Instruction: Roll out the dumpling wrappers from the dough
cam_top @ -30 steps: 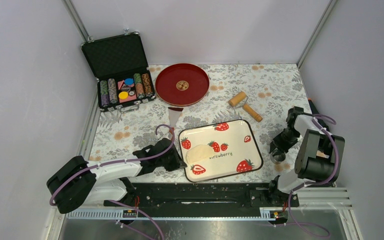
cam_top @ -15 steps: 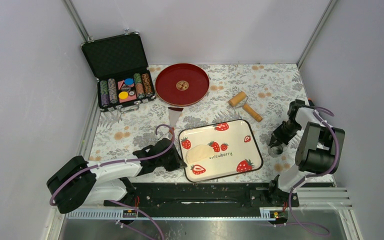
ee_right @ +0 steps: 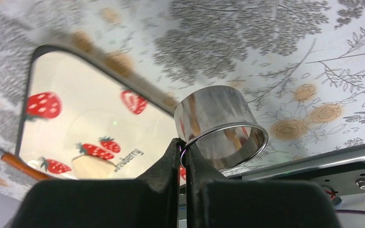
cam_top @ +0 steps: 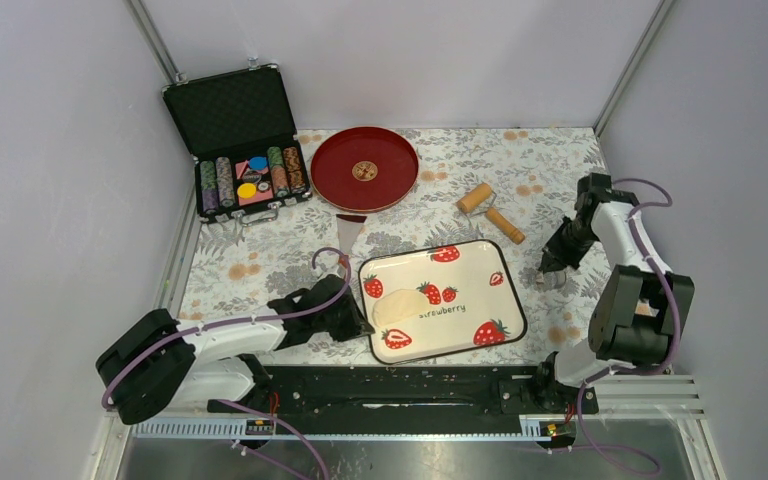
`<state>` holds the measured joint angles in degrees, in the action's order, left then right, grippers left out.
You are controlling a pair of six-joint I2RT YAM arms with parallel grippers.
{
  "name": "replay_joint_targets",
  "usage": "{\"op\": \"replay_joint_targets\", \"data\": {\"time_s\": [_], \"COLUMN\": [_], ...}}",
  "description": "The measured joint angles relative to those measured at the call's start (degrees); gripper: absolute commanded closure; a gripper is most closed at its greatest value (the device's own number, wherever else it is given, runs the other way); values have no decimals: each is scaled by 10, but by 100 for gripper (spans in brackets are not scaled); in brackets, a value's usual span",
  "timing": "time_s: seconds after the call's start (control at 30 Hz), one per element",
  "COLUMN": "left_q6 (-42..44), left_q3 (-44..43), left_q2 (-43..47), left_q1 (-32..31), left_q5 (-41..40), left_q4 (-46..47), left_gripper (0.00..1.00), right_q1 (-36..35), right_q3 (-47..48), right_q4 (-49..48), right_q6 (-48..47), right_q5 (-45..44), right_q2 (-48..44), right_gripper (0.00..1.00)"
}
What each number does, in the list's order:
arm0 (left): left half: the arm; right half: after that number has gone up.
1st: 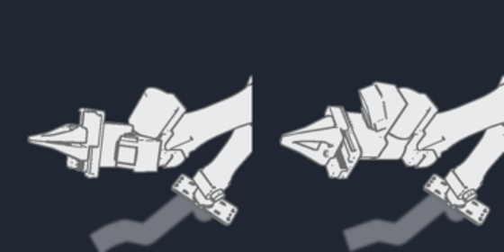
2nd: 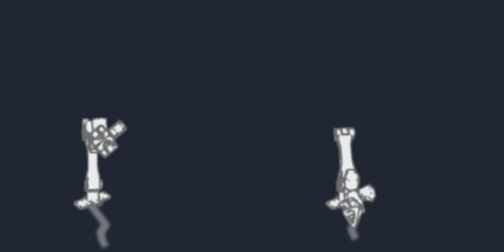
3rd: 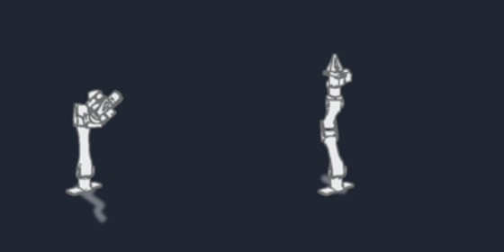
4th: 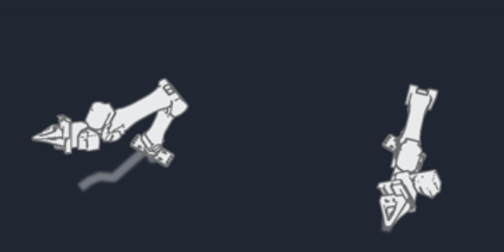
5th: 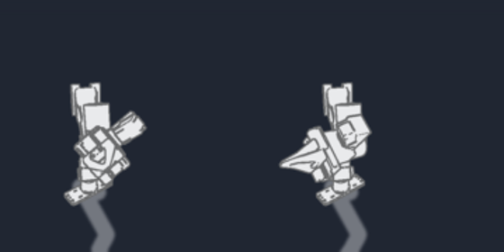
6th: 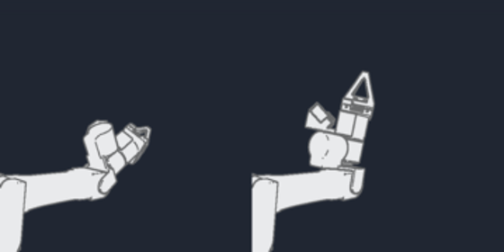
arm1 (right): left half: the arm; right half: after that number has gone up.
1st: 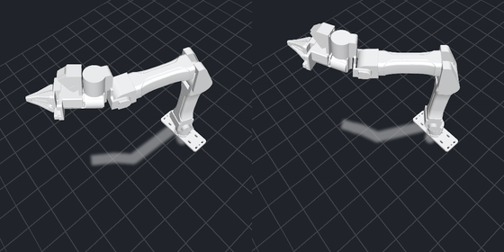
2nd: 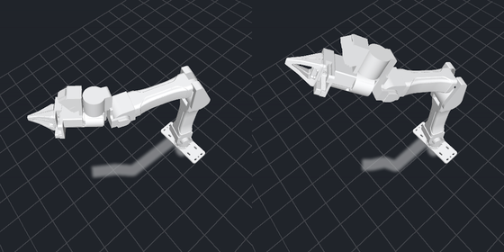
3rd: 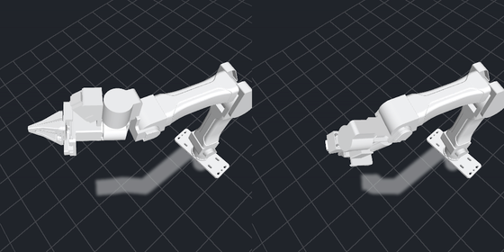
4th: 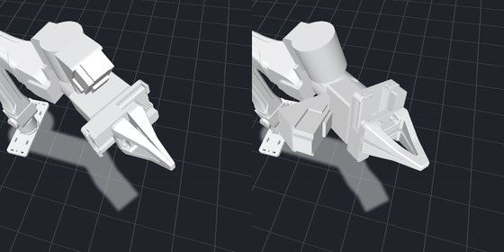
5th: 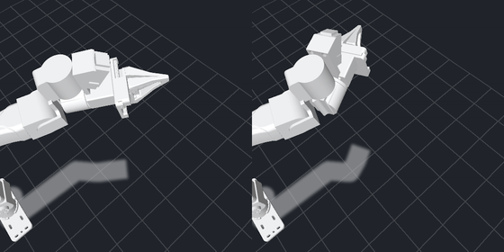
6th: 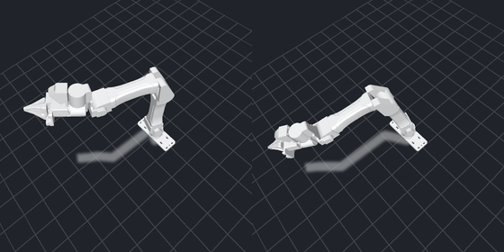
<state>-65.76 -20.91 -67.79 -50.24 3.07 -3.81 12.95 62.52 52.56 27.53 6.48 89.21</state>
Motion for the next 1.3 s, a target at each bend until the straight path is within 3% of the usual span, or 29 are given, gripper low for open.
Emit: {"op": "replay_joint_targets", "data": {"time_s": [0.37, 0.73, 1.0, 1.3], "left_q6": [4, 10, 10, 10], "left_q3": [-9, -20, -20, -20], "left_q2": [-11, -22, -22, -22], "left_q1": [1, 1, 1, 1], "left_q5": [0, 0, 1, 0], "left_q4": [-3, -7, -7, -7], "left_gripper": [100, 100, 100, 100], "right_q1": [-130, -344, -483, -603], "right_q3": [121, 167, 216, 351], "right_q4": [76, 116, 117, 114], "right_q6": [0, 23, 57, 79], "right_q5": [-14, -44, -71, -84], "right_q2": [-42, -35, 59, 198], "right_gripper": [100, 100, 100, 100]}}
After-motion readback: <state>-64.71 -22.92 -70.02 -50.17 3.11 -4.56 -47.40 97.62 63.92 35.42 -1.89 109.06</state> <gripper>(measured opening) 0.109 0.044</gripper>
